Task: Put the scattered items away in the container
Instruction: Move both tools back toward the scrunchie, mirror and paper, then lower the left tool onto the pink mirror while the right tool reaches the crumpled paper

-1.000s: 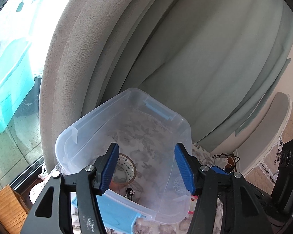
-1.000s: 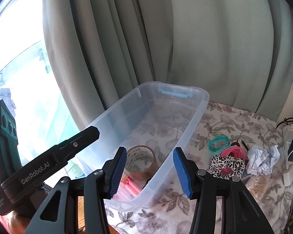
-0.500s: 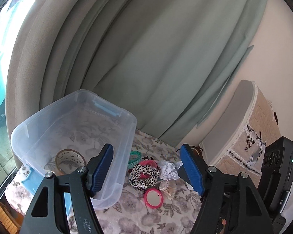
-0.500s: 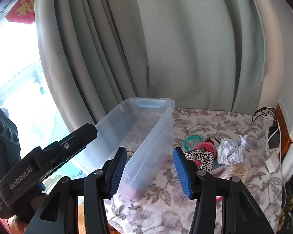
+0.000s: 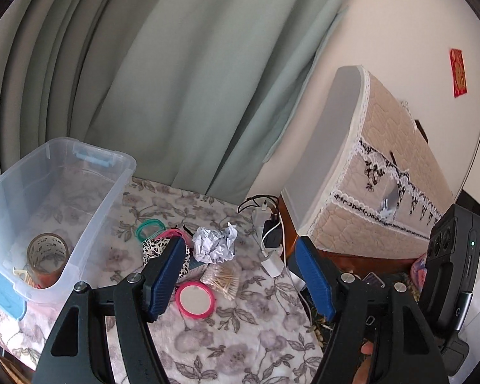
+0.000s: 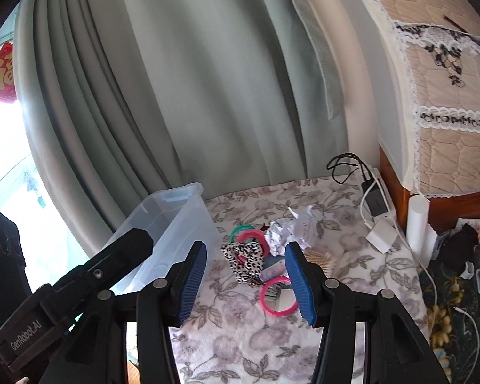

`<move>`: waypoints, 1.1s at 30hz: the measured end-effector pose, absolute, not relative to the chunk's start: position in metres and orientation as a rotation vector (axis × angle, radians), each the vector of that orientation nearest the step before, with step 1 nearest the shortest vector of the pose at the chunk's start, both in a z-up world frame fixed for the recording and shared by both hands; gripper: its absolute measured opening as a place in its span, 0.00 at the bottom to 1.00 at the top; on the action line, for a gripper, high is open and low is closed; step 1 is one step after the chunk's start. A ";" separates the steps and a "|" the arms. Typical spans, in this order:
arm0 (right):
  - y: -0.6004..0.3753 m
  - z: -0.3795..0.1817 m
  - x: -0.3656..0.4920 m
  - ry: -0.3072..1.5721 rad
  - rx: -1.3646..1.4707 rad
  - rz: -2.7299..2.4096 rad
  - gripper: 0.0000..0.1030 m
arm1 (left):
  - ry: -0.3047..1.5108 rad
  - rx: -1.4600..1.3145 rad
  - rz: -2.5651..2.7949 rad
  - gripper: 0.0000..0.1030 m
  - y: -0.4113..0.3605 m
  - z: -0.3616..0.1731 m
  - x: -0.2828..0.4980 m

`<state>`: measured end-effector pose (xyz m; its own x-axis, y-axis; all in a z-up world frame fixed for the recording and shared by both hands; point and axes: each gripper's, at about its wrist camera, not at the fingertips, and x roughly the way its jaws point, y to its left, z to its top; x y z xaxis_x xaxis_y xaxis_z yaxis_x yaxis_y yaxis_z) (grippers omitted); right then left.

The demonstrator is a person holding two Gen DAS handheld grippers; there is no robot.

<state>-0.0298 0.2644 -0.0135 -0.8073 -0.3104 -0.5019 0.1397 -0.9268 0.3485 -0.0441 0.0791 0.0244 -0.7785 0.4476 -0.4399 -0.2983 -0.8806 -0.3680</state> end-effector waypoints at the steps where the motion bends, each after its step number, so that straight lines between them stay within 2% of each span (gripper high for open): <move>1: 0.272 -0.018 -0.029 -0.459 0.843 -2.744 0.56 | -0.348 -0.754 2.613 0.70 0.085 0.022 -0.045; 5: 0.293 -0.035 -0.033 -0.525 0.887 -2.750 0.58 | -0.199 -0.846 2.661 0.70 0.101 0.003 -0.055; 9: 0.305 -0.051 -0.039 -0.561 0.930 -2.738 0.59 | -0.140 -0.963 2.675 0.70 0.112 -0.021 -0.071; 20: 0.319 -0.101 -0.066 -0.632 1.094 -2.682 0.59 | -0.075 -1.101 2.661 0.70 0.130 -0.080 -0.092; 29: 0.318 -0.129 -0.089 -0.632 1.196 -2.639 0.59 | -0.003 -1.231 2.625 0.70 0.144 -0.117 -0.118; 33: 0.316 -0.137 -0.099 -0.617 1.228 -2.624 0.59 | -0.024 -1.278 2.601 0.70 0.149 -0.133 -0.128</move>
<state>-0.0987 0.3159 -0.1370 -0.6431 -0.3297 -0.6911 -0.0129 -0.8978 0.4403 -0.1278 0.1488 -0.1330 -0.5875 0.2238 -0.7777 -0.2092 -0.9703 -0.1211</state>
